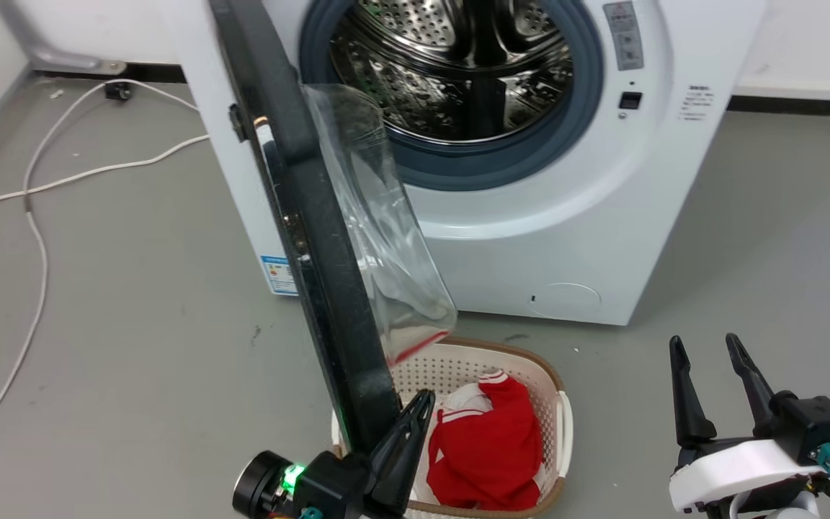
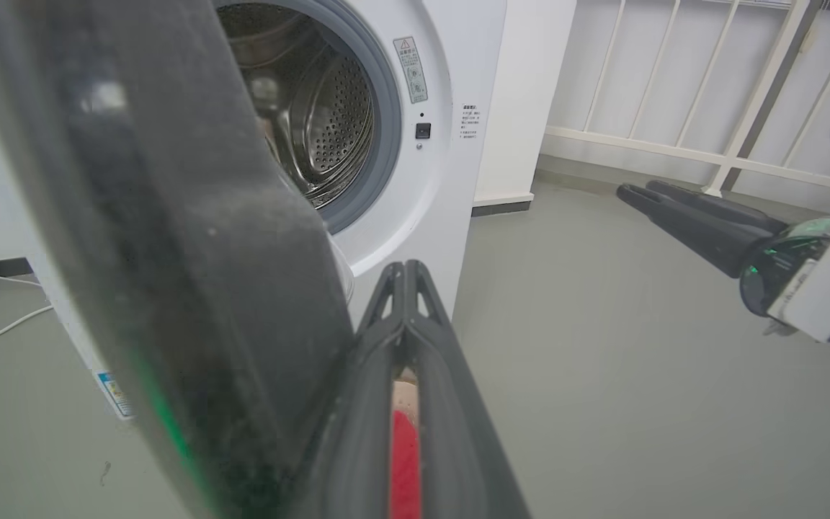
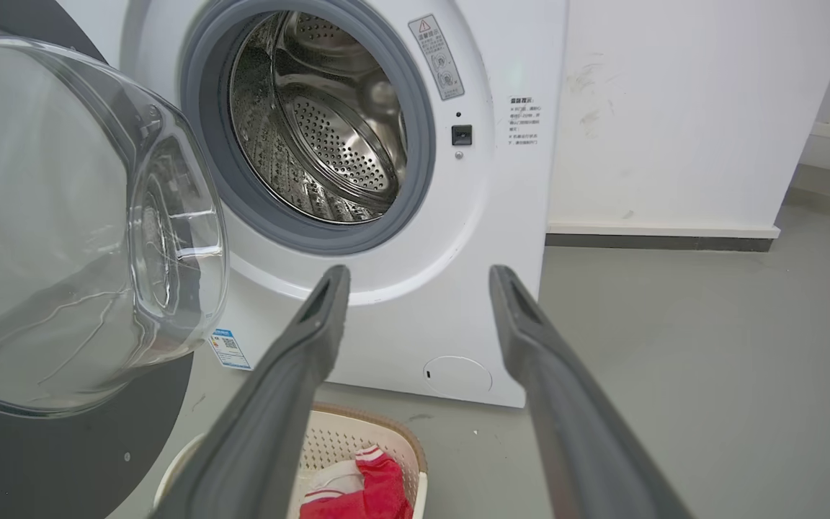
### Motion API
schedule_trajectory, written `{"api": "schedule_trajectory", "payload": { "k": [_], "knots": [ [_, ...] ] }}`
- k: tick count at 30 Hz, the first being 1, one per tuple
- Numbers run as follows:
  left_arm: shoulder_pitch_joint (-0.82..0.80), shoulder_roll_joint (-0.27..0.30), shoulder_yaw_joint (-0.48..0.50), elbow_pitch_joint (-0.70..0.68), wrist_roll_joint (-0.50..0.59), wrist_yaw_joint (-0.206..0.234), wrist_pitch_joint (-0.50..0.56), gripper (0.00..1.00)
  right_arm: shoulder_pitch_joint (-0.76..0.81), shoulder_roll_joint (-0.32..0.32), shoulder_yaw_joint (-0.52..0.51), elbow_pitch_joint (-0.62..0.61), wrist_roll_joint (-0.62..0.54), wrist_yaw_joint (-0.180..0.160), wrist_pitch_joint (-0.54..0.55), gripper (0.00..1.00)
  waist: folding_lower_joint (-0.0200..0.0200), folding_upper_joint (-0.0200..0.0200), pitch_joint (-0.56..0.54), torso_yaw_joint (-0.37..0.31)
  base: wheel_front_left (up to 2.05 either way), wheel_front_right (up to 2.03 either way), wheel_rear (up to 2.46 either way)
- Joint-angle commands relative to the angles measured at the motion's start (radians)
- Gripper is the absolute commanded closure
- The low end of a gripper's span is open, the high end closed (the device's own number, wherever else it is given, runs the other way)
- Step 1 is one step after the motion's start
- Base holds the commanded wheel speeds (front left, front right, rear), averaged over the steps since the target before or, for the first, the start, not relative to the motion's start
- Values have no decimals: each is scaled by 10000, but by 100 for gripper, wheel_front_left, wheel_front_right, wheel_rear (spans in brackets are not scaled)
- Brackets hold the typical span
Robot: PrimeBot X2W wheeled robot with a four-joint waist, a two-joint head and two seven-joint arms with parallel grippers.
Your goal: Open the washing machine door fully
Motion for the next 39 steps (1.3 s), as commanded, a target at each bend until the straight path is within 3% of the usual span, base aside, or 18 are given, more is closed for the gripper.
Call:
{"api": "schedule_trajectory", "payload": {
  "k": [1, 22, 27, 39],
  "knots": [
    [200, 85, 66, -98, -39, 87, 71, 100, 160, 21, -7, -60, -75, -3, 11, 0, 0, -1, -111, 330, 0, 0, 0],
    [900, 717, 810, -511, -247, 851, 172, 100, 357, 19, 3, -193, 103, -5, 133, 0, 0, -1, -292, 2881, 0, 0, 0],
    [826, 916, 1241, -306, -351, 1051, -13, 100, 261, 18, 36, -185, 101, -5, 128, 0, 0, -1, -224, 3143, 0, 0, 0],
    [38, 1261, 2625, 710, -811, 1461, -609, 100, 67, 18, 65, -299, -35, -5, 302, 0, 0, -1, 123, 3060, 0, 0, 0]
  ]
}}
